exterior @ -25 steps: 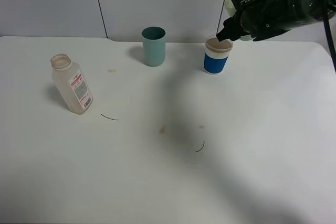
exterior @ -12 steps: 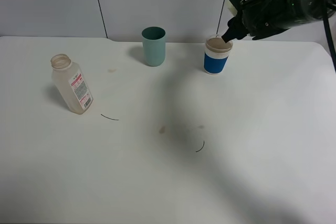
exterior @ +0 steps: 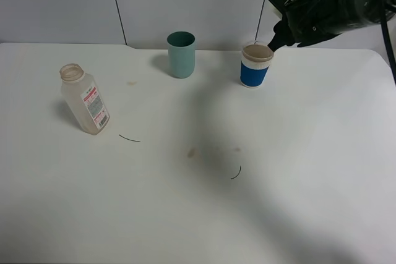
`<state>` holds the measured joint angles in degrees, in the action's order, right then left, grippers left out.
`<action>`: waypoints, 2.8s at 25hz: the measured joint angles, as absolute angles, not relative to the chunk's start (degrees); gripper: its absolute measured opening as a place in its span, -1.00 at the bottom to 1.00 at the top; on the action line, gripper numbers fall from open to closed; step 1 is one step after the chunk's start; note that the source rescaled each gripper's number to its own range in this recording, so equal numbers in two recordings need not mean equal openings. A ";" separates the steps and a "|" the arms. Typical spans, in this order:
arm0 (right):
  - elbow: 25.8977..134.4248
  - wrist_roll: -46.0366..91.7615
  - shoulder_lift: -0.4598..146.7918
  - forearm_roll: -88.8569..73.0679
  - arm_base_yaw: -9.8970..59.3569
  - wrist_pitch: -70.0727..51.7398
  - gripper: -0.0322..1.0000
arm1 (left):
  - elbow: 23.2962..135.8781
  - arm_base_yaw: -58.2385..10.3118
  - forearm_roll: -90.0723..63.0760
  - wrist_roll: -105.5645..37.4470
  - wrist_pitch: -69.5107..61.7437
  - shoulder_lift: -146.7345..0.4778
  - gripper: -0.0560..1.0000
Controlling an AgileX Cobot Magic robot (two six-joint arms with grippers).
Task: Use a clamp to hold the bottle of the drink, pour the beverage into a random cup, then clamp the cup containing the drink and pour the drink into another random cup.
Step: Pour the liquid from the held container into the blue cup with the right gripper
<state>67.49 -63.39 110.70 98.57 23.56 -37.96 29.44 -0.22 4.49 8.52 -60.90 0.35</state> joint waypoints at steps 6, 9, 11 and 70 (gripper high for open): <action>67.49 -58.99 110.70 98.57 23.56 -38.52 -0.93 | 29.44 -0.22 4.49 8.52 -60.90 0.35 1.00; 67.49 -57.98 110.70 98.57 23.56 -38.86 -0.93 | 29.44 -0.22 4.49 8.52 -60.90 0.35 1.00; 67.49 -56.57 110.70 98.52 23.56 -38.99 -0.93 | 29.44 -0.22 4.49 8.52 -60.90 0.35 1.00; 67.78 -38.06 110.02 98.52 23.73 -41.01 -0.93 | 29.44 -0.22 4.49 8.52 -60.90 0.35 1.00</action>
<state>67.78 -38.06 110.02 98.52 23.73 -41.01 29.44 -0.22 4.49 8.52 -60.90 0.35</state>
